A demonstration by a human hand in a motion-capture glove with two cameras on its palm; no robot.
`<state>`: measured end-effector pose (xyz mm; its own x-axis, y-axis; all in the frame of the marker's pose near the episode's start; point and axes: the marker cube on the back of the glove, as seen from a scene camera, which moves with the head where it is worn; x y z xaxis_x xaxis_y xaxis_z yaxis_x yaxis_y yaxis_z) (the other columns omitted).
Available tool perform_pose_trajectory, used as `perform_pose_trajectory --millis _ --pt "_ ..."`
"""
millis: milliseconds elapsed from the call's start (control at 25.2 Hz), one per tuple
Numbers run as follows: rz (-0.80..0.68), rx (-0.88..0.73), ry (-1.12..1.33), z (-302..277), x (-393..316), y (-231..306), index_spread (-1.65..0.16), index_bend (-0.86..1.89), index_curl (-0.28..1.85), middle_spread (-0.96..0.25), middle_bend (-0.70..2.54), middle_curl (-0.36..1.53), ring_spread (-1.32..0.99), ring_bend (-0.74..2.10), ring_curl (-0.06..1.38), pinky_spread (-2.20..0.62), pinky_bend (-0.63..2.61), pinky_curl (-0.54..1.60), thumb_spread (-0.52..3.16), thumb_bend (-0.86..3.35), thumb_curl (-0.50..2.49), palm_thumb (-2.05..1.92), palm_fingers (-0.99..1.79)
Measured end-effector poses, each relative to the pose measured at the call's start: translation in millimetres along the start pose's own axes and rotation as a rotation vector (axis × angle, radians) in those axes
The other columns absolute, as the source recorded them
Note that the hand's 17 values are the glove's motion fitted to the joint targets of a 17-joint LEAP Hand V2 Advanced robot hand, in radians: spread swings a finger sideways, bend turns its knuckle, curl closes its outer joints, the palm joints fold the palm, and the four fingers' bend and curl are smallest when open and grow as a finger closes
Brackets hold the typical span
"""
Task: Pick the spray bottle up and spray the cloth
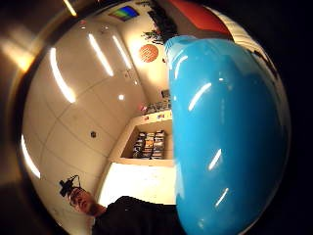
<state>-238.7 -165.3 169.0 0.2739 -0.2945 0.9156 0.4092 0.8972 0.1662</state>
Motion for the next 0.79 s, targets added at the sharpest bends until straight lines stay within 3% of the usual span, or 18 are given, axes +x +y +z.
perform_pose_trajectory --millis 635,794 --pt "0.029 0.020 0.029 -6.1 9.2 2.1 -0.10 0.66 0.63 -0.03 0.62 0.58 -0.12 0.40 0.49 0.09 0.08 0.07 0.75 0.00 0.82 1.24 0.74" --pt "0.061 -0.005 0.055 -2.9 9.5 5.1 -0.12 0.53 0.60 0.00 0.55 0.55 -0.08 0.38 0.49 0.11 0.15 0.10 0.78 -0.05 0.79 1.16 0.53"
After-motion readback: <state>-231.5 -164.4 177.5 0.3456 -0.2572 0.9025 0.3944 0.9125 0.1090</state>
